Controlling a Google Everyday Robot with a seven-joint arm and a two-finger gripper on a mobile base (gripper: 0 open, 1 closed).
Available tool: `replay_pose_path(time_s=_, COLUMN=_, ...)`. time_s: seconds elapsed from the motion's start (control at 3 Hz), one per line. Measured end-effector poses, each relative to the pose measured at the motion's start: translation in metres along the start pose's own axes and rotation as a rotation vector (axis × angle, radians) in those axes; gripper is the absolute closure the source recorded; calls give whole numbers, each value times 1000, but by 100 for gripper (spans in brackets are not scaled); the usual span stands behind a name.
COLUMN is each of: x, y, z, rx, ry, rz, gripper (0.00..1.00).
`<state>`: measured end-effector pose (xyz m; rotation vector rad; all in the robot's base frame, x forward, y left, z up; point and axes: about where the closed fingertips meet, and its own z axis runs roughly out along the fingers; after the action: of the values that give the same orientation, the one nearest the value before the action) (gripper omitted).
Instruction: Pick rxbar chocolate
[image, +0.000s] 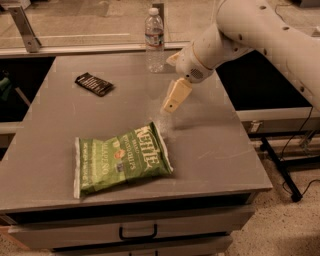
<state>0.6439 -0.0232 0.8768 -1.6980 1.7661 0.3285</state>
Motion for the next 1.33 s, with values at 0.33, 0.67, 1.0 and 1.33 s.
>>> replay_pose_path(time_s=0.33, x=0, y=0, z=0, rx=0, ry=0, rz=0, gripper=0)
replay_pose_path(time_s=0.67, x=-16, y=-8, z=20, rx=12, ry=-31, rz=9, gripper=0)
replay_pose_path(time_s=1.0, x=-44, y=-24, z=56, rx=25, ry=-94, rz=43, gripper=0)
replay_pose_path(time_s=1.33, x=-74, y=-41, z=91, rx=26, ry=-147, rz=84, gripper=0)
